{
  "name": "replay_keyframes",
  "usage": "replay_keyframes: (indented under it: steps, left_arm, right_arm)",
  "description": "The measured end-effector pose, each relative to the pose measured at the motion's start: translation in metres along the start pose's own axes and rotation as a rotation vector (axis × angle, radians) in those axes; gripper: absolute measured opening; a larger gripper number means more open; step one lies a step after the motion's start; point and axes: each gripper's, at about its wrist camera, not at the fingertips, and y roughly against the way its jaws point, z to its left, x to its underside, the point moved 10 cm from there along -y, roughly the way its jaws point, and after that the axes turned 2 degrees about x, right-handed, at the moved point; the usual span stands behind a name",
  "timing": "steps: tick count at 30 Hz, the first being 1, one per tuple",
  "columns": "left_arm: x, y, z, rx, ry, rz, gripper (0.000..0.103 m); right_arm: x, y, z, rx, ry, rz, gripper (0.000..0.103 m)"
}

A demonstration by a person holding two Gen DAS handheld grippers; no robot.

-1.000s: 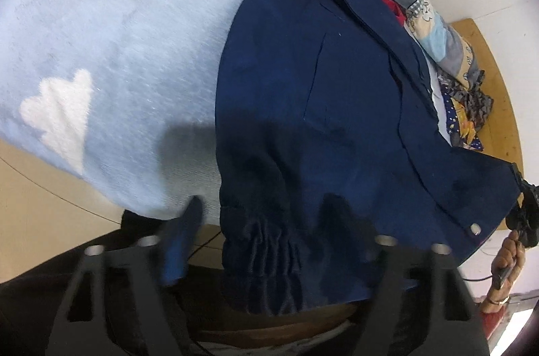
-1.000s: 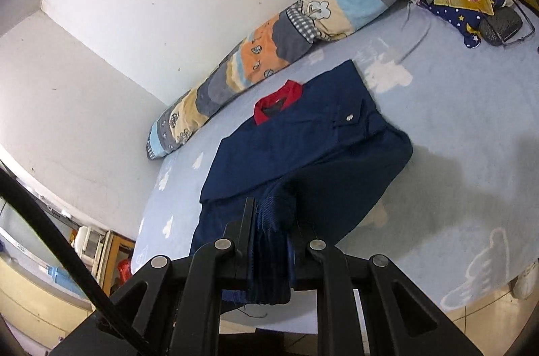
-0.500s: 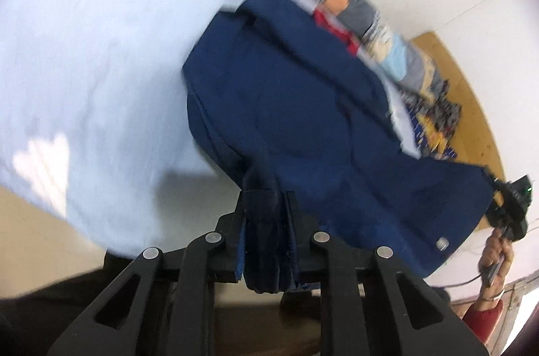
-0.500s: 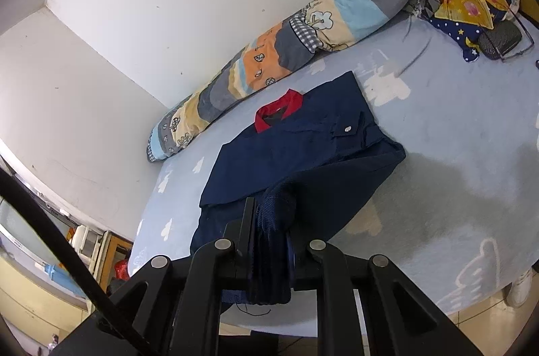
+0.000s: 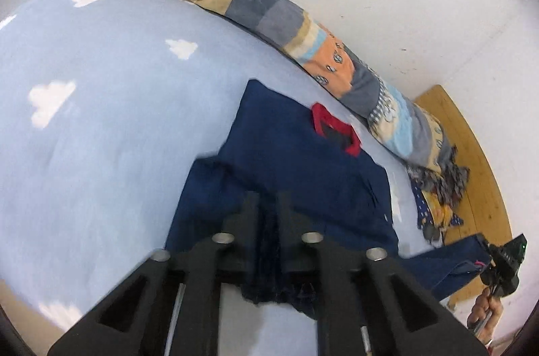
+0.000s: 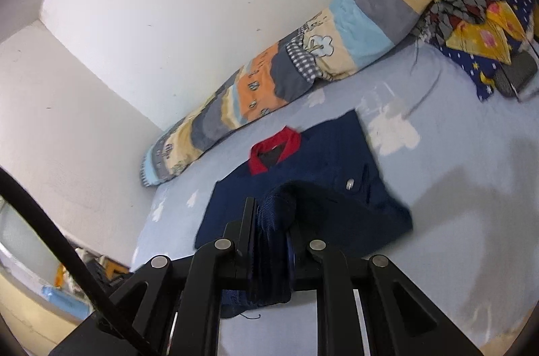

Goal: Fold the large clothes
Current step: 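Lift the hem and fold it toward the red collar with both grippers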

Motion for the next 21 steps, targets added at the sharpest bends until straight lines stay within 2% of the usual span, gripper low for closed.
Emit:
replay_keyframes:
  steps: [1, 6, 10, 14, 17, 18, 19, 20, 21]
  left_arm:
    - [-0.014, -0.01, 0.0, -0.015, -0.003, -0.002, 0.002]
    - [-0.078, -0.087, 0.005, -0.086, -0.015, 0.024, 0.002]
    - [-0.108, -0.144, 0.013, -0.118, -0.012, 0.051, 0.002]
    - [-0.128, -0.194, 0.026, -0.159, -0.004, 0.103, 0.002]
    - [-0.12, -0.215, 0.025, -0.122, -0.039, 0.19, 0.002]
    - [-0.115, -0.22, 0.024, -0.107, -0.05, 0.231, 0.005]
    - [-0.11, -0.224, 0.025, -0.093, -0.059, 0.271, 0.018]
    - [-0.104, -0.224, 0.024, -0.077, -0.066, 0.306, 0.043]
    - [-0.101, -0.224, 0.025, -0.055, -0.067, 0.323, 0.052]
  right_arm:
    - [-0.01, -0.013, -0.002, 0.004, -0.002, 0.004, 0.015]
    - [-0.058, -0.088, -0.022, 0.066, -0.01, 0.025, 0.015]
    - [-0.101, -0.15, -0.048, 0.125, -0.026, 0.025, 0.015]
    - [-0.135, -0.213, -0.08, 0.183, -0.051, 0.045, 0.015]
    - [-0.135, -0.252, -0.108, 0.205, -0.114, 0.105, 0.015]
    - [-0.132, -0.256, -0.112, 0.205, -0.119, 0.112, 0.015]
    - [-0.128, -0.259, -0.116, 0.205, -0.113, 0.112, 0.015]
    - [-0.124, -0.258, -0.117, 0.198, -0.106, 0.106, 0.015]
    - [-0.121, -0.254, -0.117, 0.19, -0.096, 0.098, 0.015]
